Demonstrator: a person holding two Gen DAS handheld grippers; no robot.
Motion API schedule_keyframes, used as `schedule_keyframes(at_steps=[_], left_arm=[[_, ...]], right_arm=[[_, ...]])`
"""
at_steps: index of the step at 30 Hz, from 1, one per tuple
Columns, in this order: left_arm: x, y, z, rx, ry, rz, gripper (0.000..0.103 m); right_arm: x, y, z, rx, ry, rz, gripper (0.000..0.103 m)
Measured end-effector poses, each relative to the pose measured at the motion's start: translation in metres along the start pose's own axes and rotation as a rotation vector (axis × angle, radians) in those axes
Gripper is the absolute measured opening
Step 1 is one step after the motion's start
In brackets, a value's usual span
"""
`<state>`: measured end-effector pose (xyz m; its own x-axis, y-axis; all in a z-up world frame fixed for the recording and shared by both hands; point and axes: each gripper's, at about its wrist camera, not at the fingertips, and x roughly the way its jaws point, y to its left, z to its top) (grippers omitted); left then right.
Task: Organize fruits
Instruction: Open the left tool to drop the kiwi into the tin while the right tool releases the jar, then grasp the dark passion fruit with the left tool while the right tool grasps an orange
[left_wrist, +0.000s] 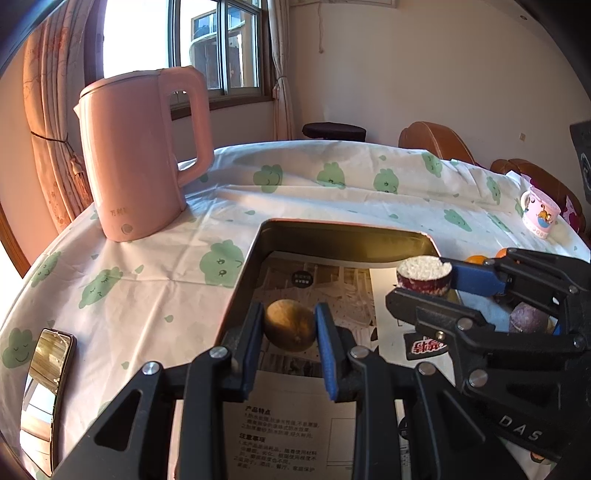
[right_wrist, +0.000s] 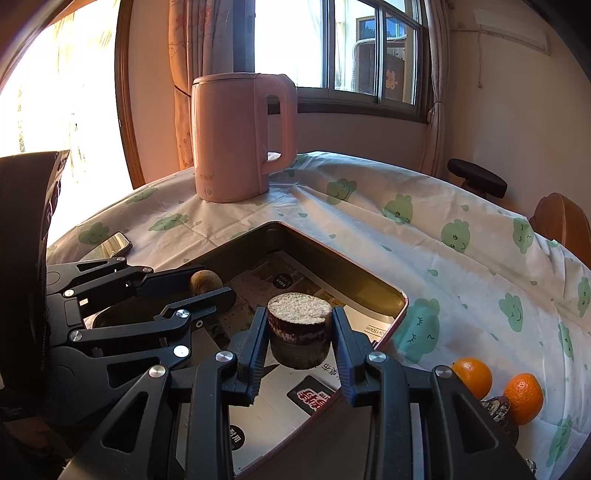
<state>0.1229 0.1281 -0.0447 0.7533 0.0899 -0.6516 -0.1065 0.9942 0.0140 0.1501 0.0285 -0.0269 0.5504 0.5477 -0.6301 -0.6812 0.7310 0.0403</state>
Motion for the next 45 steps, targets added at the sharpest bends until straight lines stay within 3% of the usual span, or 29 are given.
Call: schedule_keyframes(at_steps=[9, 12, 15, 16, 18, 23, 28, 33, 38, 45], left_arm=[[0.002, 0.000, 0.000, -0.006, 0.014, 0.009, 0.030], [0.001, 0.002, -0.001, -0.016, 0.003, 0.023, 0.034], [-0.012, 0.003, -0.002, -0.021, -0.062, 0.019, 0.052], [-0.020, 0.003, -0.004, -0.020, -0.102, 0.032, 0.072], [-0.038, 0.002, -0.009, -0.029, -0.191, 0.078, 0.097], [-0.061, -0.007, -0.020, -0.011, -0.259, 0.077, 0.098], [-0.074, -0.021, -0.024, -0.012, -0.286, 0.049, 0.098], [-0.077, -0.044, -0.024, 0.019, -0.288, 0.018, 0.098], [-0.078, -0.062, -0.025, 0.034, -0.273, -0.014, 0.098], [-0.076, -0.081, -0.025, 0.057, -0.257, -0.054, 0.098]], right_arm=[[0.008, -0.003, -0.002, 0.009, 0.034, 0.013, 0.036], [0.008, -0.004, -0.003, 0.017, 0.038, 0.001, 0.043], [-0.001, -0.008, -0.003, 0.033, 0.023, -0.008, 0.051], [-0.007, -0.010, -0.004, 0.037, 0.013, -0.008, 0.054], [-0.026, -0.014, -0.009, 0.035, -0.013, -0.017, 0.058], [-0.086, -0.042, -0.044, 0.047, -0.069, -0.111, 0.066], [-0.126, -0.079, -0.092, 0.101, -0.056, -0.245, 0.066], [-0.129, -0.089, -0.110, 0.153, -0.023, -0.206, 0.066], [-0.116, -0.066, -0.110, 0.089, 0.013, -0.158, 0.066], [-0.090, -0.059, -0.111, 0.066, 0.095, -0.162, 0.055]])
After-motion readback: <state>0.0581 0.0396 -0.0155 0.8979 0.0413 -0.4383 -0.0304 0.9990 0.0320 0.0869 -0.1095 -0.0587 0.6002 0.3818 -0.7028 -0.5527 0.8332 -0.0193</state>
